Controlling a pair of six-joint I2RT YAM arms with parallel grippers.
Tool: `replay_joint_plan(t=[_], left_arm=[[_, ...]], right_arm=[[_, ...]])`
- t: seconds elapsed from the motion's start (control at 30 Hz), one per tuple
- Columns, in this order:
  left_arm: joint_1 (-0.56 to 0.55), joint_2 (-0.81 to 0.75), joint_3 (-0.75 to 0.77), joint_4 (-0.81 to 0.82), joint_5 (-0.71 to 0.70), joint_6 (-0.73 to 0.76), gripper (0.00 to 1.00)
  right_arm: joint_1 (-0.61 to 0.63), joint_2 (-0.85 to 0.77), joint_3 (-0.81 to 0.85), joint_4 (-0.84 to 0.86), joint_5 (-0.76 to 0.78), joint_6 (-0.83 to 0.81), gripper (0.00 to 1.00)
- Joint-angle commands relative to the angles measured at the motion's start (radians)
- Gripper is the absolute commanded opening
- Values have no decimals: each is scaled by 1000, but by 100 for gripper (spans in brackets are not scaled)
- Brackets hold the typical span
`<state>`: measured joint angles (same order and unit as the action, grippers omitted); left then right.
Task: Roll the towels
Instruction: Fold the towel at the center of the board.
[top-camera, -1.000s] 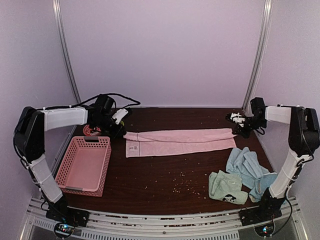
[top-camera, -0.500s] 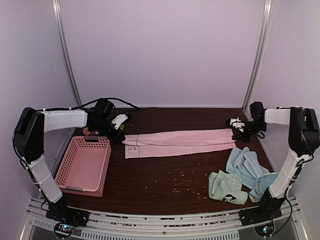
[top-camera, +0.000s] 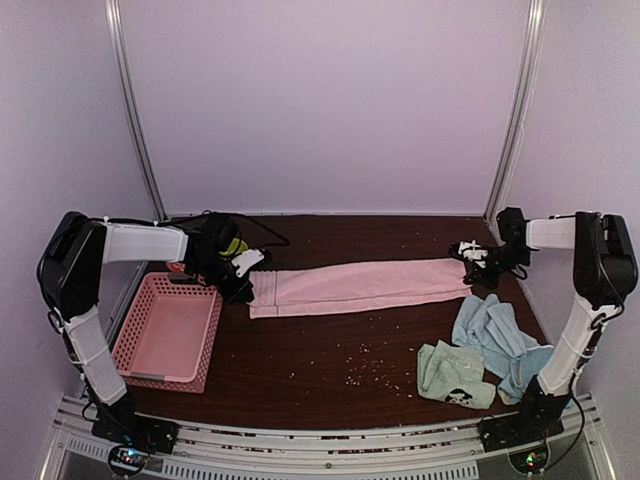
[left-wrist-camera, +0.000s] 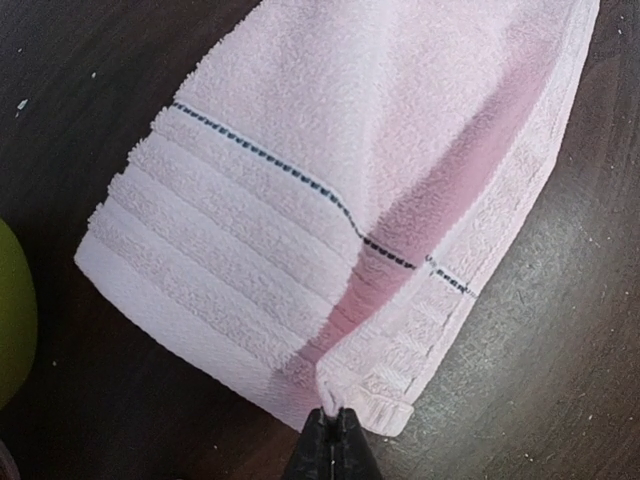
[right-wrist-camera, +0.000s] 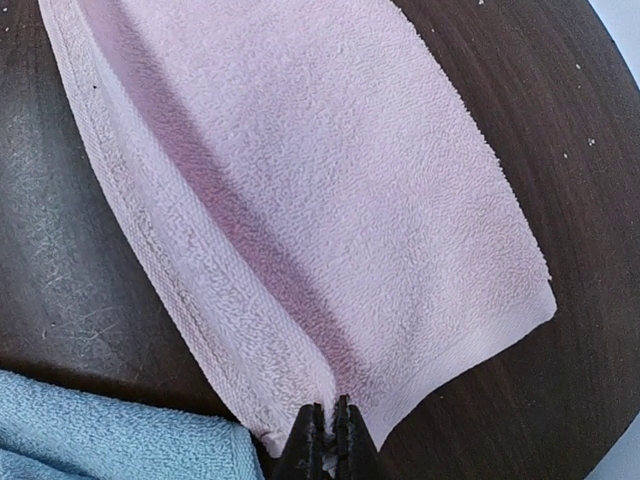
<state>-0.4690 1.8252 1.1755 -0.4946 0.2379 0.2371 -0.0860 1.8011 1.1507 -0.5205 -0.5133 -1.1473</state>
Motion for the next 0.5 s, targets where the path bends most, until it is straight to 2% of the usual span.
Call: replay_joint_plan(t=[0.0, 0.1, 0.2, 0.33, 0.43, 0.47], left_arm=[[-10, 11, -14, -17, -18, 25, 0], [-11, -27, -35, -21, -23, 23, 1], [-11, -73, -53, -22, -9, 21, 10], [-12, -143, -52, -21, -5, 27, 16], [-12, -201, -52, -9, -11, 30, 22], [-12, -209, -51, -2, -16, 28, 23]], right_arm=[[-11, 17, -19, 2, 34, -7, 0], [-11, -9, -30, -11, 31, -4, 1], [-11, -54, -53, -9, 17, 3, 3], [-16, -97, -58, -11, 28, 30, 19], [-36, -120, -31, -49, -16, 57, 29], [-38, -127, -19, -65, -31, 63, 35]])
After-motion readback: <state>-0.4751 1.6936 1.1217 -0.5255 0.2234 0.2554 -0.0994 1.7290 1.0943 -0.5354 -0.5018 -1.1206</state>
